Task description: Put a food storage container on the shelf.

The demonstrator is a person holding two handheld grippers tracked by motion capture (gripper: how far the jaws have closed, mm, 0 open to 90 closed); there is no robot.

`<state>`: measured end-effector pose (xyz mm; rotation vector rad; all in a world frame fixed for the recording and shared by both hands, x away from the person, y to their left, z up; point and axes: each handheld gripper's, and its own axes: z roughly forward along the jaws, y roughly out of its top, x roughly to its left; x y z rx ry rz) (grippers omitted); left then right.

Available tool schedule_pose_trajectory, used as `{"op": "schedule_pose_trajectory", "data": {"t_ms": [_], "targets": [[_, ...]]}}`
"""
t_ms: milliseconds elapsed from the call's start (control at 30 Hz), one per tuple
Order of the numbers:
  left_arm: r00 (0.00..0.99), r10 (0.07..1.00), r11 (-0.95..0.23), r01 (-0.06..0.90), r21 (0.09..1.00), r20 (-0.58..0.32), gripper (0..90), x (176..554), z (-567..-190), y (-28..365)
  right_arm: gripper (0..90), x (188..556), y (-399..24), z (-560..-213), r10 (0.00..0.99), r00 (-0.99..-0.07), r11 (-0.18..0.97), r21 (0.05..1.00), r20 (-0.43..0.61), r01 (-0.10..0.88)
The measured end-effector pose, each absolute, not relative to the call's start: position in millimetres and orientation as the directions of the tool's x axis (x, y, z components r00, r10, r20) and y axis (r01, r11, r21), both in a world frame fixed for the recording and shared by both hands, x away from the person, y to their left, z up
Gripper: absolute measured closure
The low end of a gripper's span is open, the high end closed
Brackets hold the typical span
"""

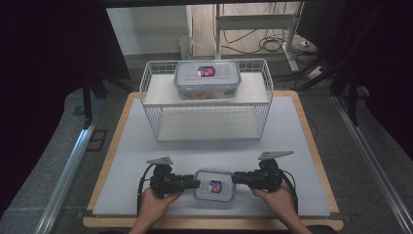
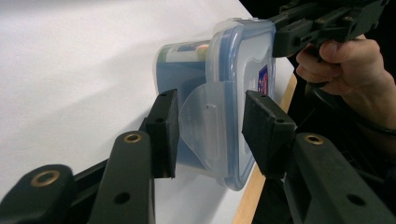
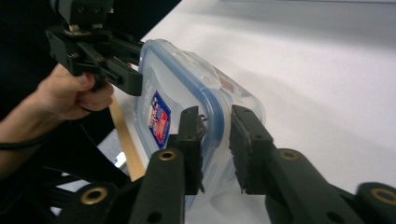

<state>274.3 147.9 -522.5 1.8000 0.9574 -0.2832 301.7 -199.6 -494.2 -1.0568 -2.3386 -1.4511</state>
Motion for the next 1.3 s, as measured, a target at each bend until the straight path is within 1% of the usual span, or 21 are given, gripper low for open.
{"op": "schedule_pose_trajectory", "data": {"t_ms": [100,133,200,267,400,567,767,867,967,1000,1033,1067,1300], "targets": [[0.643,0.474,-0.153,0.733,0.663,-0.602,56.6,275,-527,148,58.7,300,-194,-501,0.489,-0.738,0.337,0.68,0.465,0.652],[0.639,0.472,-0.154,0.738,0.657,-0.607,56.5,275,-528,149,55.7,298,-193,-504,0.488,-0.731,0.337,0.669,0.477,0.662],[0.638,0.469,-0.154,0.74,0.655,-0.61,56.5,275,-530,149,54.0,295,-192,-509,0.484,-0.725,0.346,0.654,0.49,0.673],[0.641,0.472,-0.157,0.736,0.658,-0.605,56.5,274,-529,149,54.3,295,-192,-510,0.48,-0.721,0.342,0.651,0.499,0.678],[0.635,0.466,-0.146,0.742,0.654,-0.617,56.5,274,-531,150,56.4,299,-195,-514,0.461,-0.682,0.299,0.624,0.568,0.722],[0.631,0.463,-0.133,0.744,0.655,-0.623,56.5,273,-533,151,56.7,301,-197,-518,0.447,-0.648,0.256,0.606,0.616,0.753],[0.62,0.455,-0.121,0.754,0.646,-0.639,56.4,274,-536,152,54.3,306,-198,-524,0.425,-0.632,0.24,0.593,0.647,0.769],[0.622,0.455,-0.122,0.753,0.647,-0.638,56.4,275,-536,152,51.4,309,-199,-528,0.404,-0.616,0.236,0.574,0.676,0.785],[0.619,0.453,-0.12,0.756,0.644,-0.642,56.4,275,-536,152,47.5,311,-198,-530,0.402,-0.616,0.248,0.567,0.678,0.786],[0.617,0.451,-0.118,0.758,0.642,-0.645,56.5,275,-537,153,47.6,311,-197,-529,0.406,-0.62,0.252,0.57,0.671,0.782],[0.614,0.449,-0.116,0.761,0.639,-0.649,56.5,275,-537,153,50.3,310,-197,-528,0.409,-0.624,0.25,0.575,0.666,0.779],[0.613,0.443,-0.113,0.762,0.637,-0.654,56.5,275,-538,154,55.9,310,-198,-526,0.409,-0.626,0.241,0.583,0.664,0.776],[0.598,0.45,-0.104,0.773,0.626,-0.663,57.0,275,-536,153,57.2,310,-200,-524,0.415,-0.609,0.232,0.568,0.676,0.789]]}}
